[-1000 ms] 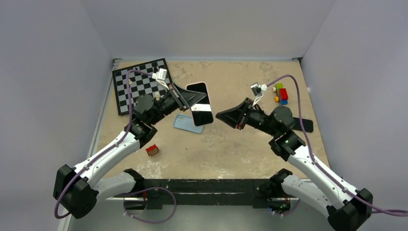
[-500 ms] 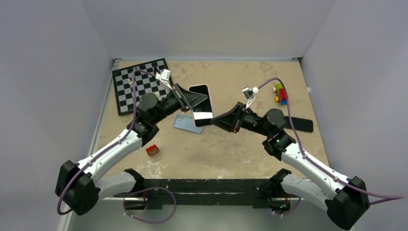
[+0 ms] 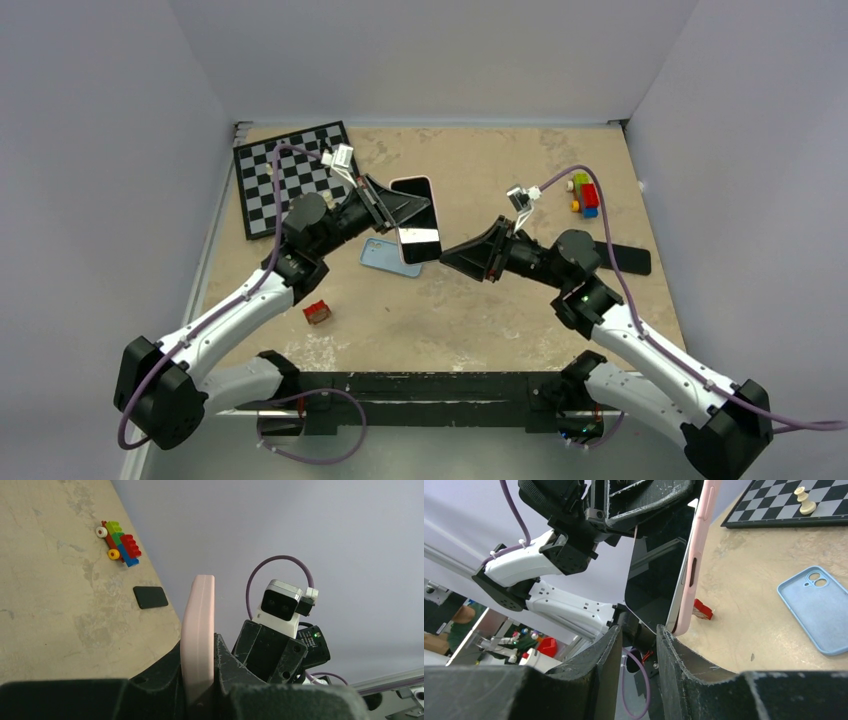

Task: Take the phone out of the phone case
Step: Remove the phone case from the phone.

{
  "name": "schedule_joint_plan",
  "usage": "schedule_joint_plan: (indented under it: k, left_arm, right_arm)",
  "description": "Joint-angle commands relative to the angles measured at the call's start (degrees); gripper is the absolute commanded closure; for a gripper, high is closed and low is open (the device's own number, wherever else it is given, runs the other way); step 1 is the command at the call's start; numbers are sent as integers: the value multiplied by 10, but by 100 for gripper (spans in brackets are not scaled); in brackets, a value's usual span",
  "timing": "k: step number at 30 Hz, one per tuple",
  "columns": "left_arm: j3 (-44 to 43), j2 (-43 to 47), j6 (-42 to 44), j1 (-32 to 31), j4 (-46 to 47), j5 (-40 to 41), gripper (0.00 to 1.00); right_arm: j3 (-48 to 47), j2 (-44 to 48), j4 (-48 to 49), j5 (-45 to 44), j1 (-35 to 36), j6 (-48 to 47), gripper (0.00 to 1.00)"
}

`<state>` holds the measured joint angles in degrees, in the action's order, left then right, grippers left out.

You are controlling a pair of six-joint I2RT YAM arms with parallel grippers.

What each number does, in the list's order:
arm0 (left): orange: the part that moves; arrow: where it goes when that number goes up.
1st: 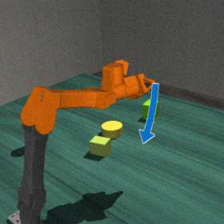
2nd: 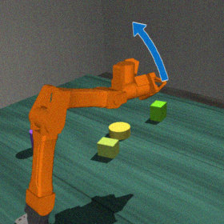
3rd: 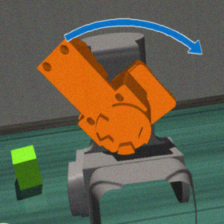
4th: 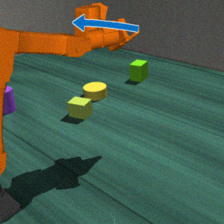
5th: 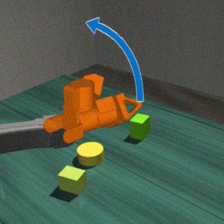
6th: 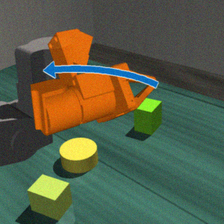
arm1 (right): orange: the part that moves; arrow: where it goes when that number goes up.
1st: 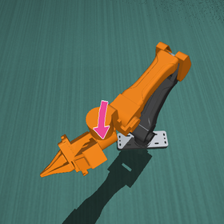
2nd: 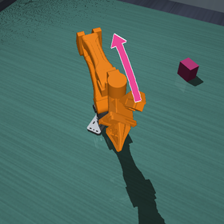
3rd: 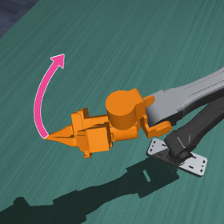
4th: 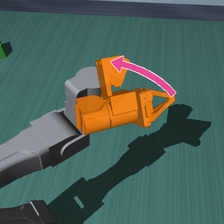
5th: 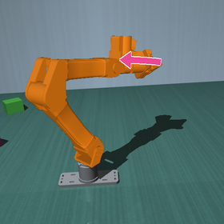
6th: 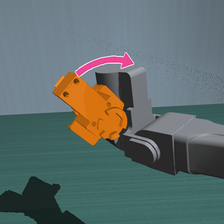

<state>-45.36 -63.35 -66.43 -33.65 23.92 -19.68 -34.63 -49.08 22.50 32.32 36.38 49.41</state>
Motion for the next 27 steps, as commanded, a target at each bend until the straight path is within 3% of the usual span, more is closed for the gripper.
schedule_joint_plan:
  k: [1,13,27]
  left_arm:
    - [-31,27,-7,5,49,-4,100]
    - [-27,17,-26,5,69,-10,100]
    - [5,1,-87,-1,129,-85,100]
  right_arm:
    - [-17,2,-15,-9,1,-15,63]
    - [12,-13,76,12,2,35,64]
    - [26,-63,166,18,1,89,64]
